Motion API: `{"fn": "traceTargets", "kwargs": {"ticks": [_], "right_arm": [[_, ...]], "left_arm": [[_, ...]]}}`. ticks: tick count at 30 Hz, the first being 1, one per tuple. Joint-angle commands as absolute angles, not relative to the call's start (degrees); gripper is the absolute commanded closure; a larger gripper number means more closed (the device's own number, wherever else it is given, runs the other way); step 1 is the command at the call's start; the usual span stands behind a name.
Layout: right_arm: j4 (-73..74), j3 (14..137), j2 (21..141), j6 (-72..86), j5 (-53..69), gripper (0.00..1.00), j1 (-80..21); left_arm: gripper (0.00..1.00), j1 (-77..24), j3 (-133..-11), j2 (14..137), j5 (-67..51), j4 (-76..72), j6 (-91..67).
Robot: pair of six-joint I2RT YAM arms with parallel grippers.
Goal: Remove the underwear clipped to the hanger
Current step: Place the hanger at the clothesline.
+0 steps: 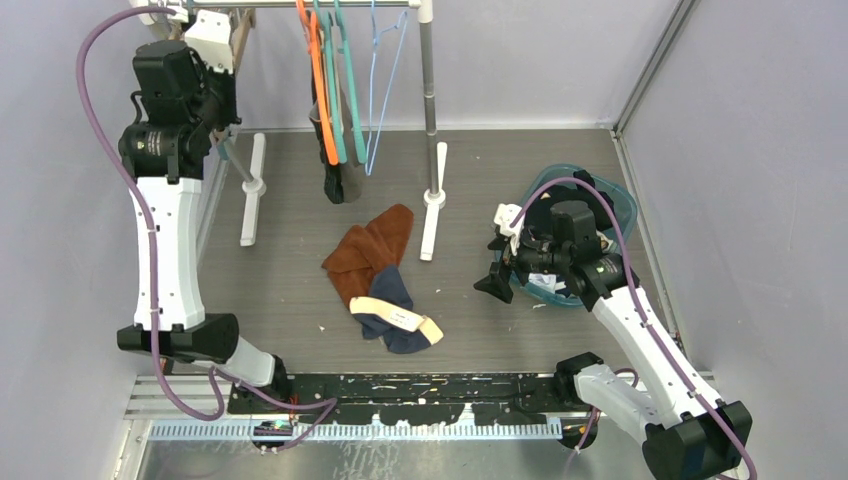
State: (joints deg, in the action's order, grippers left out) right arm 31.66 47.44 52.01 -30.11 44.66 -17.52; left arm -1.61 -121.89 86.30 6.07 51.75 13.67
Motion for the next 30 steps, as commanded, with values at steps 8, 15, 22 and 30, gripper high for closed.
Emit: {"fn": "traceTargets", "kwargs": {"ticks": [8,15,22,30], "right_arm": [[29.51,47.46,51.48,-30.13,45.88,0.00,-17.45],[29.79,47.48,51.81,-30.48,45.67,0.00,-17.41],[29.97,47.35,52.10,-30.89,45.53,0.00,-17.40],[30.28,47.41,52.37,-31.16,45.43,0.00,-17.41]], "left_arm": [[0.97,-0.53,-129.88,91.65,0.01,43.47,7.54],[0.96,-0.55,-130.32,92.68,0.10,40.31,6.99],[0.97,-0.53,-128.32,91.33,-0.74,38.95,6.70],[0.98,0.97,-128.04,92.09,-9.46,36.19,7.78]]}}
